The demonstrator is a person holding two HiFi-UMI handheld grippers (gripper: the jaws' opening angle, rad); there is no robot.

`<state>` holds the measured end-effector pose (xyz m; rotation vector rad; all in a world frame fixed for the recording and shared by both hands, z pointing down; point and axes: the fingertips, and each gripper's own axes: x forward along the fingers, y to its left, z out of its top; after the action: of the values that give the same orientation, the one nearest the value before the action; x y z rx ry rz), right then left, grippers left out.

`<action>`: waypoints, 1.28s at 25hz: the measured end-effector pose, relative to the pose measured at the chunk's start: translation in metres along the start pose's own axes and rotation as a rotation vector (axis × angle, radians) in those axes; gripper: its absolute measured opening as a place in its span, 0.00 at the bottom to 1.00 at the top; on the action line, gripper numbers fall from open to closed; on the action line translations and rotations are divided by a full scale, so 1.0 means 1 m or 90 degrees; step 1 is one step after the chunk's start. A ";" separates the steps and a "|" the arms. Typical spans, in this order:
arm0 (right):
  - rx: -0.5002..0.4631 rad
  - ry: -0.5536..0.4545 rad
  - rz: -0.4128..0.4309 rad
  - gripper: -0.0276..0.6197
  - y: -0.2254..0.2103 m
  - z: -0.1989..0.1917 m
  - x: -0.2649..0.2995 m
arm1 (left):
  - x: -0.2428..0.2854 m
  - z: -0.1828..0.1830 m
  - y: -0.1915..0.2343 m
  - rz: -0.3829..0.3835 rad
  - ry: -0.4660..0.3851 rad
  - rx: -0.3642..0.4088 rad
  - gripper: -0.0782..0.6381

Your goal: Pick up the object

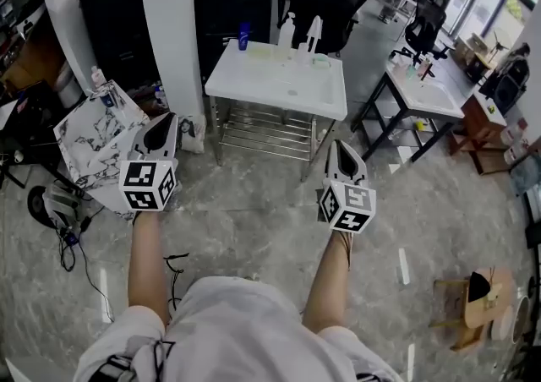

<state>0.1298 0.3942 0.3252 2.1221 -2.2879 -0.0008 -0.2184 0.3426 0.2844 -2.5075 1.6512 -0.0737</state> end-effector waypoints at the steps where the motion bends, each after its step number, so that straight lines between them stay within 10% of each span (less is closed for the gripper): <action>1: -0.001 -0.002 -0.002 0.05 -0.001 0.001 0.000 | 0.001 0.000 -0.002 -0.002 0.000 0.002 0.14; 32: 0.005 0.009 0.017 0.06 0.006 -0.017 0.028 | 0.027 -0.017 -0.017 -0.043 0.022 -0.015 0.26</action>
<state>0.1223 0.3670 0.3424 2.0888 -2.3117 0.0245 -0.1946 0.3231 0.3027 -2.5934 1.5892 -0.1057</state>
